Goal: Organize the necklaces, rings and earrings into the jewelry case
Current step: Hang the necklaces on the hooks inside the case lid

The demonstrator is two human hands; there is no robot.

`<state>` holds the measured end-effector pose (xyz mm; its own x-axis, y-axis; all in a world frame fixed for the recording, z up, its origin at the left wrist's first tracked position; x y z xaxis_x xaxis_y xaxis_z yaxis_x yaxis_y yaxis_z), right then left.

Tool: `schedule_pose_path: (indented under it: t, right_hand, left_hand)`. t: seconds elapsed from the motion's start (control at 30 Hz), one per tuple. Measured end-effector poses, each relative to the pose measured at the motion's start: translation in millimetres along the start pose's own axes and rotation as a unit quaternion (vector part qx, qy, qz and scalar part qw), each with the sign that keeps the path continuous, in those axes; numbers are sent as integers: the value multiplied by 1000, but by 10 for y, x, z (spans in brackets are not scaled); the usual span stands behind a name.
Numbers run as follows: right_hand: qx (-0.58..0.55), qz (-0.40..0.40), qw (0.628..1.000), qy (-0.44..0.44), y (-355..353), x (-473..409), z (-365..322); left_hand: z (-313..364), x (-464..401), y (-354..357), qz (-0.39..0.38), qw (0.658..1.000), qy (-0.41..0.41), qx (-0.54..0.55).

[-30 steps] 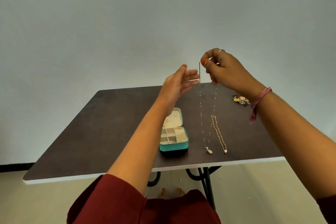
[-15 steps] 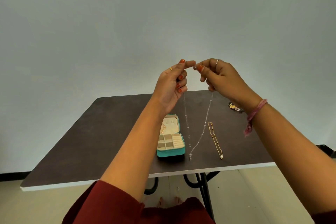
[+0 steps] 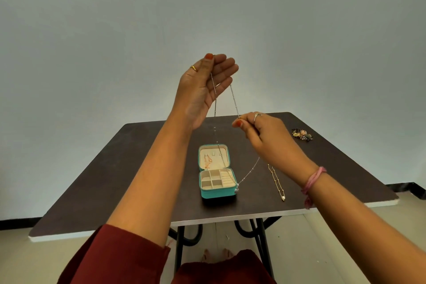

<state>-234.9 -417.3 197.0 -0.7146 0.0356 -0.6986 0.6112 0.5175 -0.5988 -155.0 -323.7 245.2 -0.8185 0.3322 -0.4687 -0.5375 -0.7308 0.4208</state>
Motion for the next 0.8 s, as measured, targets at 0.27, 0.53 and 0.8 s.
schedule_pose_path:
  t: [0.27,0.53,0.8]
  right_hand:
    - [75,-80,993,-46,73,118,-412]
    - [-19,-9,999,-40,-514,-109,-685]
    - [-230,5,971,65,-718,-439,-455]
  left_hand:
    - [-45,-2,11,-25,999,26,-27]
    - [-263,60,42,-62,996,7,-66]
    - [-393,172,130,-104,991,-28,-80]
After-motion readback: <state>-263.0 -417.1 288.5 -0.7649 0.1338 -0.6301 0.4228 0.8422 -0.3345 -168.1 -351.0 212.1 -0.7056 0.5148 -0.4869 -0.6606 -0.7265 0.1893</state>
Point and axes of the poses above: each hand's wrist, its own x-axis away from the middle knuckle, its own y-axis out of the palm, z = x × y, the point moved 10 cm from there along -x, towards the middle knuckle, and after that the axes turned 5 degrees about z, right-handed, at the moved point
